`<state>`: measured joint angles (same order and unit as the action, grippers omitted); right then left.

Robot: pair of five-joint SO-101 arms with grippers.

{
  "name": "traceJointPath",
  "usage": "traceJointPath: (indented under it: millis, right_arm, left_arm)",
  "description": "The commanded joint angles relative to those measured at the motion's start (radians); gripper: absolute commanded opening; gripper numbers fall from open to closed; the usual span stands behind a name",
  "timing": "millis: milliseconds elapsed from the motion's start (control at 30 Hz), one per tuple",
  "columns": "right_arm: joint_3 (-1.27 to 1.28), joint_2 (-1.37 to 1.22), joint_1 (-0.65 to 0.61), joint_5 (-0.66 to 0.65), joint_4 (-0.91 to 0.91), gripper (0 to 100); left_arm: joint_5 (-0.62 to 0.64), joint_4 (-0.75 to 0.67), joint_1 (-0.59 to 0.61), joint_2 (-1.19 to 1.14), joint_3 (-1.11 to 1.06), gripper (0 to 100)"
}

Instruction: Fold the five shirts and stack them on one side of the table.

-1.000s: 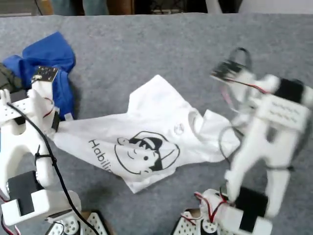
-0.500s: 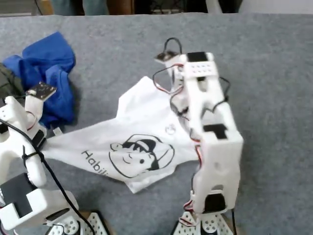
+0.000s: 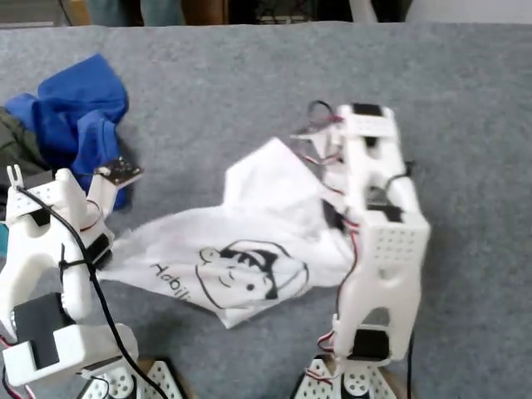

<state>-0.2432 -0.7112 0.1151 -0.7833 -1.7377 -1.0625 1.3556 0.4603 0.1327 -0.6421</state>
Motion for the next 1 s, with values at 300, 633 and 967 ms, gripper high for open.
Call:
traceJointPath:
  millis: [300, 633, 967]
  right_arm:
    - [0.472, 0.414, 0.221, -0.356, 0.109, 1.5]
    - [0.116, 0.527, 0.158, -0.215, -0.012, 5.0]
    - [-0.165, 0.381, -0.035, -0.087, -0.021, 15.2]
  left_arm:
    - [-0.078, 0.048, 0.088, 0.035, 0.053, 3]
    - [-0.074, 0.041, 0.041, 0.035, 0.027, 3]
    - [-0.074, 0.040, 0.048, 0.035, 0.027, 3]
